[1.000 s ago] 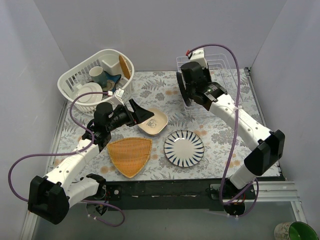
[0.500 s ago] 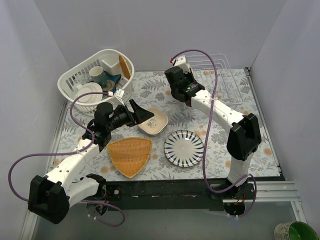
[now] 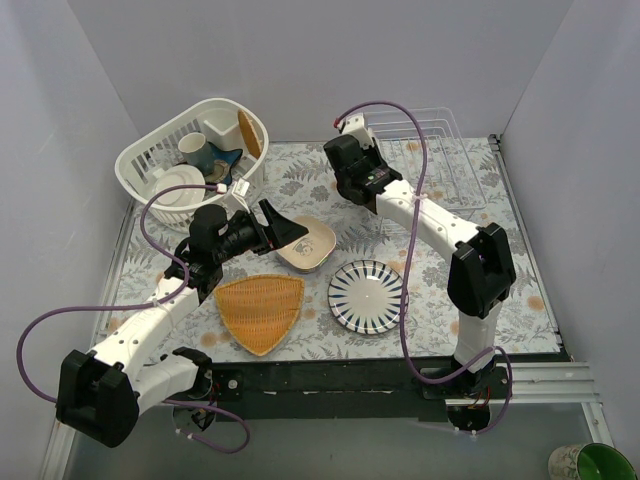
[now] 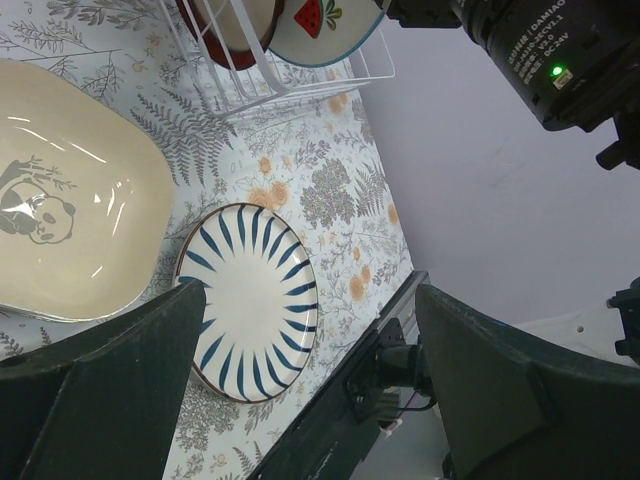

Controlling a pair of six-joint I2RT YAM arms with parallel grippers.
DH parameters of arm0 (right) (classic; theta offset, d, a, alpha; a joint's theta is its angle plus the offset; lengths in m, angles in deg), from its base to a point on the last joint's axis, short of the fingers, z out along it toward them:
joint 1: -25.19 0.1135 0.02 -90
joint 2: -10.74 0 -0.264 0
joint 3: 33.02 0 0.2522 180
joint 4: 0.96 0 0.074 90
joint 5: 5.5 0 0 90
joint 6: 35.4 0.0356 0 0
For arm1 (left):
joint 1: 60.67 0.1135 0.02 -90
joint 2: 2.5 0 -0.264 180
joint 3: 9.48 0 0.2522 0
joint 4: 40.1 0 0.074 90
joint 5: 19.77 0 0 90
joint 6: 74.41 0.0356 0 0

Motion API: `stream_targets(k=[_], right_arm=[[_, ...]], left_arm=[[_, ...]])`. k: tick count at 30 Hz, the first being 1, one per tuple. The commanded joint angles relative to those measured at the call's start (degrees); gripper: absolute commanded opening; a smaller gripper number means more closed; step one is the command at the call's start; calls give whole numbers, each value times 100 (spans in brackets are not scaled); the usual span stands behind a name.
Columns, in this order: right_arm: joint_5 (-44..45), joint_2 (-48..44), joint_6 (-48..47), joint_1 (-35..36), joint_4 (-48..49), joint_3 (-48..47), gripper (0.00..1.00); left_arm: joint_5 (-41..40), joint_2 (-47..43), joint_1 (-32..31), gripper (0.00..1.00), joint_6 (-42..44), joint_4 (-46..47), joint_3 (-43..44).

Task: Load the plates into the dish rack
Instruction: Insert the plate into the dish rack.

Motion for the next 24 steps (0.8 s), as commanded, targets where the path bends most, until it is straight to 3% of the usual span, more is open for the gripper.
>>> stream_targets(k=[1, 24], right_arm=[[498, -21, -80, 14, 677, -283, 1], [384, 269, -221, -12, 932, 182, 1]], left_arm=[[-55, -18, -20, 86, 125, -52, 264], [-213, -264, -20, 86, 82, -166, 71]])
